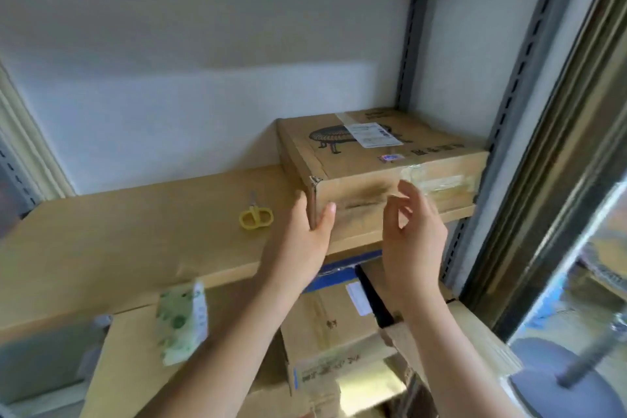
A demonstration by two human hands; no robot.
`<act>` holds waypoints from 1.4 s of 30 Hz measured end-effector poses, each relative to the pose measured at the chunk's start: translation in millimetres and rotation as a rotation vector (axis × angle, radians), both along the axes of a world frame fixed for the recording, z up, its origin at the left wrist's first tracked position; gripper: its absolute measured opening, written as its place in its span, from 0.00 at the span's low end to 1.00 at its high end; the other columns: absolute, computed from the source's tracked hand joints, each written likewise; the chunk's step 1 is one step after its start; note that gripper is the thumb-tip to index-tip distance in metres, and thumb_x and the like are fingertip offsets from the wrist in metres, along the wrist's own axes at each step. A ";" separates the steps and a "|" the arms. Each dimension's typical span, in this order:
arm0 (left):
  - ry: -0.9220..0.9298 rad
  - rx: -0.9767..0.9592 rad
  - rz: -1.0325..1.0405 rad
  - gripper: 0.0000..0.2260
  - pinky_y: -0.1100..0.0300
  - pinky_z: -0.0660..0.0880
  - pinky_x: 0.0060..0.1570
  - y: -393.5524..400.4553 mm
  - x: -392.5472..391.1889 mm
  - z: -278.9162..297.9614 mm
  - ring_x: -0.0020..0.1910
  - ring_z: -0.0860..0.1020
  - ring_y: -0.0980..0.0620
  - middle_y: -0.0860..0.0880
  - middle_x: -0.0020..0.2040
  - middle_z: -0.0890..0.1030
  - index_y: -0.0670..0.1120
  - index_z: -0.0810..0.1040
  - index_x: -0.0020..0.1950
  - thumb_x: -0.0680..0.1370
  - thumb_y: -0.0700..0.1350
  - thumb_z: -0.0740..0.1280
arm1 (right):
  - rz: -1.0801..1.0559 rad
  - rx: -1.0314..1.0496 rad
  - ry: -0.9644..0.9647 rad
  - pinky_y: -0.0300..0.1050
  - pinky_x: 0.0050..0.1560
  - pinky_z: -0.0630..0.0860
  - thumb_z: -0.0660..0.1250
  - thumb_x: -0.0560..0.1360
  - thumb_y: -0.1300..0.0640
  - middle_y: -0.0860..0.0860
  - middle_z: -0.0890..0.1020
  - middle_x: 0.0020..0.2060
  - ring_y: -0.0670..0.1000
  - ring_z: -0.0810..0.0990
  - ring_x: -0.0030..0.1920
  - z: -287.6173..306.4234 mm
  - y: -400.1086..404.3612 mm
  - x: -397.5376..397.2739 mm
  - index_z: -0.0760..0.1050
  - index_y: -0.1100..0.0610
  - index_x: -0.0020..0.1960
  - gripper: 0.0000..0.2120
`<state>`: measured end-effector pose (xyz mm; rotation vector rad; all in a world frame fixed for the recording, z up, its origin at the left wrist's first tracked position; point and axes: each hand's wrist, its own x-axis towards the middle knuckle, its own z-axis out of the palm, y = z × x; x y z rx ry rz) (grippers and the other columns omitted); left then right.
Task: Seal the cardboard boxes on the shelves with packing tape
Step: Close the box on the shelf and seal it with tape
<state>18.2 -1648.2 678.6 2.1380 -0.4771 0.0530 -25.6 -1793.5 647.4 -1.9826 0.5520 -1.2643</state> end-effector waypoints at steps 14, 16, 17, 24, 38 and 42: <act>-0.203 -0.183 0.257 0.22 0.59 0.72 0.31 -49.2 24.1 -44.2 0.35 0.79 0.52 0.50 0.44 0.82 0.47 0.72 0.52 0.73 0.65 0.57 | 0.092 0.232 0.147 0.48 0.74 0.48 0.76 0.64 0.36 0.52 0.45 0.79 0.54 0.48 0.79 -13.0 -120.2 15.8 0.37 0.51 0.80 0.62; -0.231 -0.184 0.274 0.19 0.53 0.77 0.32 -45.2 26.1 -47.3 0.34 0.79 0.53 0.51 0.41 0.82 0.50 0.69 0.50 0.73 0.65 0.57 | 0.100 0.219 0.160 0.53 0.78 0.44 0.74 0.58 0.29 0.53 0.39 0.79 0.54 0.42 0.79 -16.5 -113.4 23.7 0.31 0.52 0.79 0.69; -0.242 -0.174 0.282 0.18 0.53 0.77 0.31 -44.6 26.7 -48.1 0.34 0.79 0.53 0.51 0.40 0.81 0.50 0.69 0.49 0.74 0.65 0.57 | 0.085 0.203 0.182 0.57 0.78 0.43 0.72 0.56 0.25 0.54 0.37 0.79 0.55 0.39 0.79 -16.7 -111.1 27.4 0.30 0.54 0.78 0.72; -0.298 -0.083 0.302 0.21 0.67 0.63 0.23 -48.5 30.8 -50.1 0.28 0.73 0.55 0.49 0.38 0.82 0.44 0.72 0.49 0.75 0.63 0.58 | -0.033 0.109 0.182 0.64 0.76 0.45 0.63 0.53 0.17 0.60 0.42 0.79 0.60 0.43 0.79 -26.6 -109.2 41.2 0.33 0.57 0.79 0.73; -0.258 -0.280 0.513 0.51 0.49 0.79 0.45 -86.2 16.0 -37.9 0.55 0.75 0.43 0.39 0.62 0.72 0.39 0.62 0.71 0.62 0.73 0.70 | -0.070 0.028 0.193 0.63 0.76 0.52 0.62 0.53 0.17 0.63 0.45 0.78 0.61 0.46 0.79 -29.7 -99.0 29.6 0.35 0.55 0.79 0.71; -0.234 -0.300 0.506 0.44 0.67 0.66 0.33 -88.1 15.7 -39.3 0.46 0.74 0.49 0.40 0.57 0.76 0.36 0.66 0.66 0.64 0.66 0.75 | -0.073 0.135 0.130 0.53 0.76 0.57 0.74 0.53 0.27 0.59 0.52 0.77 0.59 0.55 0.77 -24.9 -106.4 28.5 0.37 0.52 0.80 0.71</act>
